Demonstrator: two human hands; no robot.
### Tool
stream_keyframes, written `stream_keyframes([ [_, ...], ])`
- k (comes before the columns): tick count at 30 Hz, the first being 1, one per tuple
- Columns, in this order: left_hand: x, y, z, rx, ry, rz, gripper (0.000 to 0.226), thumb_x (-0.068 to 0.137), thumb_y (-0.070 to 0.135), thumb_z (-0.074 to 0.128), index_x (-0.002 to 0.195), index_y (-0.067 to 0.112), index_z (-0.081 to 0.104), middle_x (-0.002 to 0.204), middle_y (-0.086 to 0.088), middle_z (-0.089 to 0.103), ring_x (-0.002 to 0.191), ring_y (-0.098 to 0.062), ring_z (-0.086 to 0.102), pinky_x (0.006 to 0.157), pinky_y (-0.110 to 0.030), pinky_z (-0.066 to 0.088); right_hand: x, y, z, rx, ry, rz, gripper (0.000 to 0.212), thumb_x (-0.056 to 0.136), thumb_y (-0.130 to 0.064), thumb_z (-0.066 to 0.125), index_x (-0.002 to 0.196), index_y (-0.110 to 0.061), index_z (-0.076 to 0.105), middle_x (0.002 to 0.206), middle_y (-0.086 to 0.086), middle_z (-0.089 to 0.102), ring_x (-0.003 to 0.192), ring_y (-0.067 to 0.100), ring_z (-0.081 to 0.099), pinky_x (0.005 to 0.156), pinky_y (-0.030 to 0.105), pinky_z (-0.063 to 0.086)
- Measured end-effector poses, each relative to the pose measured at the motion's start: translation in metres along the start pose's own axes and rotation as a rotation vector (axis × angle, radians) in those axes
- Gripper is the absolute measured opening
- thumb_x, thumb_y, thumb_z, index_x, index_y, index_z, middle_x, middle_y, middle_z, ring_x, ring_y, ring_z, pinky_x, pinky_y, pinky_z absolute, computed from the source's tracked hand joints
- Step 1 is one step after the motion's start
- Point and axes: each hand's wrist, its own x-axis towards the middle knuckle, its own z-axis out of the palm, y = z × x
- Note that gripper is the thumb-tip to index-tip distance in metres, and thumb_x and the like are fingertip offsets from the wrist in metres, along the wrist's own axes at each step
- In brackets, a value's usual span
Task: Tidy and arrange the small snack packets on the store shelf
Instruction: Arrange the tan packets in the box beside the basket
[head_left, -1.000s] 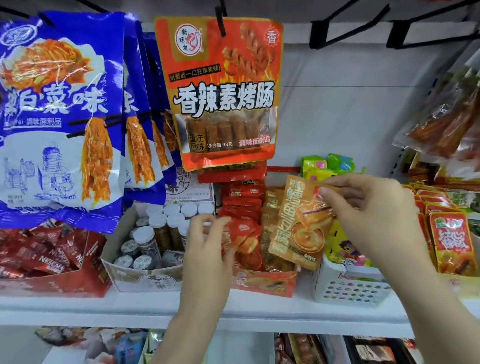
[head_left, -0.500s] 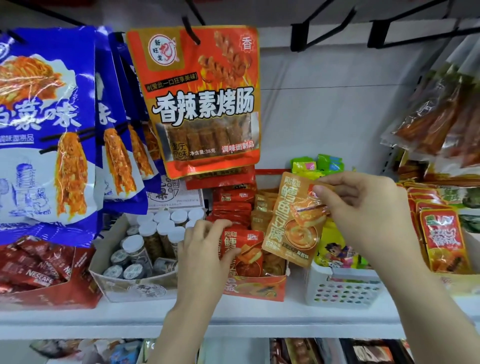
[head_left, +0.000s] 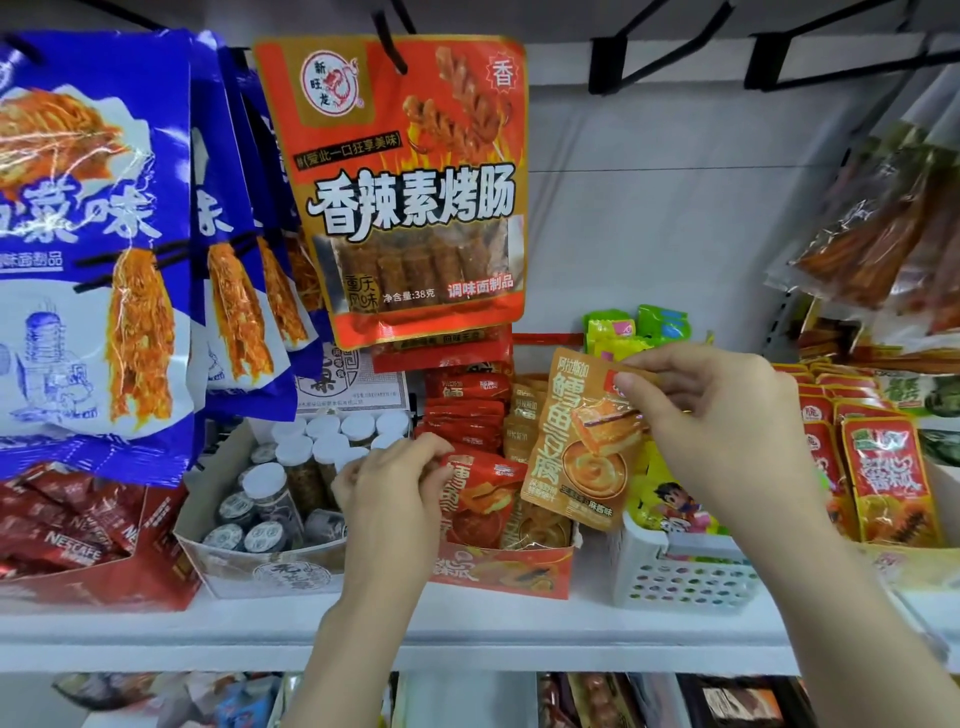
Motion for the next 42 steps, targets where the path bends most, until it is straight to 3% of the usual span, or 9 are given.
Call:
stream_keyframes([
  [9, 0.004, -0.006, -0.018, 0.207, -0.054, -0.062, 0.042, 0.081, 0.023, 0.079, 0.120, 0.026, 0.064, 0.111, 0.001, 0.058, 0.109, -0.024, 0.051, 0.097, -0.045, 0.037, -0.002, -0.004, 0.002, 0.010, -0.008, 0.012, 0.027, 0.082, -0.026, 0.076, 0.071, -0.045, 0.061, 0.063, -0.024, 0.064, 0.067, -0.011, 0.063, 0.062, 0.002, 0.046],
  [12, 0.000, 0.015, -0.031, -0.149, -0.003, -0.048, 0.036, 0.088, 0.028, 0.072, 0.122, 0.031, 0.060, 0.112, 0.010, 0.058, 0.105, -0.007, 0.055, 0.087, -0.023, 0.047, 0.002, -0.001, 0.001, 0.094, -0.010, 0.068, 0.021, 0.081, -0.027, 0.078, 0.071, -0.042, 0.067, 0.064, -0.018, 0.070, 0.064, -0.003, 0.068, 0.071, 0.029, 0.060],
  [15, -0.016, 0.046, -0.039, -0.668, -0.382, -0.208, 0.029, 0.086, 0.053, 0.058, 0.109, 0.037, 0.065, 0.102, 0.021, 0.071, 0.094, 0.009, 0.064, 0.074, -0.006, 0.049, 0.007, 0.000, -0.001, 0.214, -0.067, 0.151, 0.014, 0.081, -0.026, 0.078, 0.074, -0.037, 0.073, 0.070, -0.010, 0.074, 0.069, 0.008, 0.072, 0.077, 0.042, 0.060],
  [21, -0.037, 0.047, -0.034, -1.047, -0.533, -0.419, 0.020, 0.089, 0.019, 0.063, 0.101, 0.007, 0.075, 0.093, -0.014, 0.076, 0.070, -0.013, 0.067, 0.066, -0.019, 0.055, 0.007, -0.011, 0.004, 0.499, -0.178, 0.285, 0.013, 0.081, -0.020, 0.076, 0.094, -0.020, 0.075, 0.075, 0.003, 0.076, 0.073, 0.018, 0.074, 0.063, 0.024, 0.060],
  [28, -0.030, 0.035, -0.048, -1.158, -0.610, -0.388, 0.022, 0.083, 0.025, 0.060, 0.090, 0.017, 0.080, 0.086, -0.005, 0.076, 0.075, -0.011, 0.070, 0.070, -0.018, 0.056, 0.008, -0.022, 0.009, 0.690, -0.259, 0.434, 0.005, 0.086, -0.010, 0.068, 0.089, -0.007, 0.071, 0.075, 0.006, 0.076, 0.067, 0.011, 0.073, 0.056, 0.018, 0.055],
  [33, -0.021, 0.035, -0.058, -1.533, -0.782, -0.643, 0.061, 0.088, 0.055, 0.046, 0.113, 0.006, 0.073, 0.125, -0.024, 0.065, 0.113, -0.038, 0.065, 0.091, -0.047, 0.057, 0.008, -0.026, 0.016, 0.844, -0.297, 0.442, 0.014, 0.080, -0.015, 0.070, 0.090, -0.005, 0.072, 0.078, 0.009, 0.076, 0.066, 0.012, 0.071, 0.058, 0.020, 0.055],
  [36, -0.025, 0.044, -0.058, -1.711, -0.966, -0.686, 0.065, 0.089, 0.054, 0.059, 0.124, 0.000, 0.064, 0.127, -0.028, 0.062, 0.108, -0.037, 0.067, 0.092, -0.044, 0.056, 0.002, -0.033, 0.027, 1.016, -0.466, 0.430, 0.023, 0.077, -0.019, 0.067, 0.095, -0.005, 0.071, 0.082, 0.008, 0.074, 0.068, 0.011, 0.069, 0.063, 0.022, 0.056],
  [39, -0.030, 0.048, -0.051, -1.777, -0.898, -0.731, 0.056, 0.057, 0.007, 0.093, 0.107, -0.009, 0.071, 0.090, -0.018, 0.071, 0.065, -0.021, 0.068, 0.057, -0.026, 0.058, -0.002, -0.035, 0.036, 1.008, -0.490, 0.417, 0.027, 0.076, -0.021, 0.067, 0.097, -0.006, 0.072, 0.090, 0.011, 0.075, 0.075, 0.013, 0.070, 0.066, 0.022, 0.056],
  [42, -0.029, 0.047, -0.046, -1.530, -0.584, -0.730, 0.029, 0.061, 0.012, 0.080, 0.088, 0.000, 0.078, 0.082, -0.013, 0.075, 0.059, -0.015, 0.070, 0.046, -0.020, 0.053, 0.006, -0.028, 0.027, 0.925, -0.413, 0.483, 0.041, 0.080, -0.039, 0.061, 0.103, -0.007, 0.073, 0.101, 0.014, 0.075, 0.083, 0.015, 0.071, 0.068, 0.024, 0.058],
])
